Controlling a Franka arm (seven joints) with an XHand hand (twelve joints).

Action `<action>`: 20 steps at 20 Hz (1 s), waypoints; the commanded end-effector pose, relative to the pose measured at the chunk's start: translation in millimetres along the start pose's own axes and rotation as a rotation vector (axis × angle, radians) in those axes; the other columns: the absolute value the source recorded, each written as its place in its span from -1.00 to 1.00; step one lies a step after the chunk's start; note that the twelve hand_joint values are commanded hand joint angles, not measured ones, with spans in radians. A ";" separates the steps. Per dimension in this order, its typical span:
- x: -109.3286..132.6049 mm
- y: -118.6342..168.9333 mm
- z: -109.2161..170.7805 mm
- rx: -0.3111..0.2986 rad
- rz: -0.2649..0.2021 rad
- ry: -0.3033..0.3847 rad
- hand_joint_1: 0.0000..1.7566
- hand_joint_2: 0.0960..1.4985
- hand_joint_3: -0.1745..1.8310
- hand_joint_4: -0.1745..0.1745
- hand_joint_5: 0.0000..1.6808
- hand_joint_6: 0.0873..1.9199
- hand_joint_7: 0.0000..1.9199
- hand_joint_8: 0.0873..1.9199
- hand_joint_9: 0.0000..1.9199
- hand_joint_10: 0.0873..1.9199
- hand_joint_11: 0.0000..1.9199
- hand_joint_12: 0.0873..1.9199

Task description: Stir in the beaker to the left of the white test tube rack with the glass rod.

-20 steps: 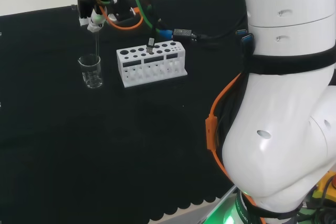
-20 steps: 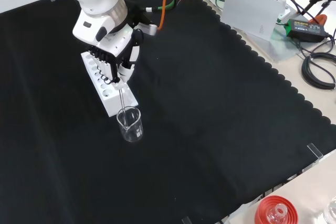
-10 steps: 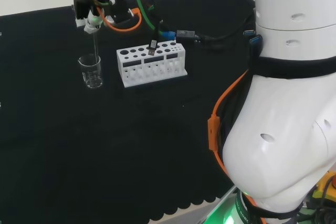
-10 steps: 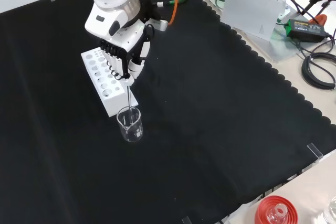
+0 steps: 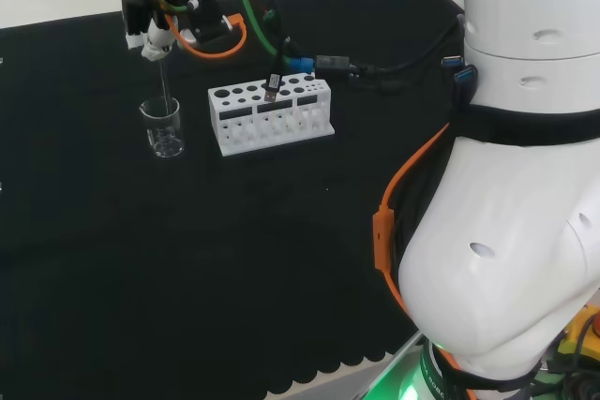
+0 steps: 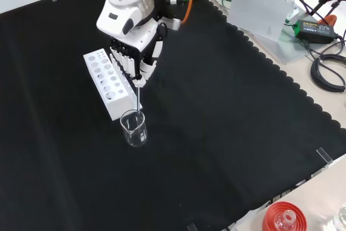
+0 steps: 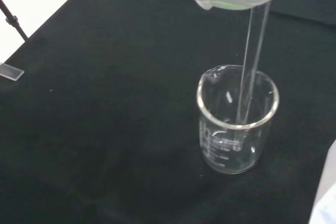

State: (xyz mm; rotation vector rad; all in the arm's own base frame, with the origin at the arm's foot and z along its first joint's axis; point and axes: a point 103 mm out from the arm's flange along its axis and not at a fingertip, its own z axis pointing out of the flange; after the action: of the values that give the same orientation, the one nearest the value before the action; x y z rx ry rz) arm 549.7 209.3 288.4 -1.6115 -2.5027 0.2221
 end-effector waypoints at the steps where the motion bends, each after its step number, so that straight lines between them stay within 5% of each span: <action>1: 31.9 -5.0 0.2 0.001 -0.019 -0.013 0.63 0.19 -0.72 -1.00 0.39 -0.78 0.31 -0.41 0.45 -0.38 0.61 -0.46; 10: 56.3 3.2 4.3 0.008 -0.043 -0.016 0.63 0.19 -0.72 -1.00 0.39 -0.78 0.31 -0.41 0.45 -0.38 0.61 -0.46; 20: 46.1 17.0 2.6 0.010 -0.042 -0.018 0.63 0.19 -0.72 -1.00 0.39 -0.78 0.31 -0.40 0.45 -0.38 0.61 -0.46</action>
State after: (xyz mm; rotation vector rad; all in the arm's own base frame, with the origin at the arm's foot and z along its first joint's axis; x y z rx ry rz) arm 540.1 262.1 287.2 -1.5561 -2.5458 0.2371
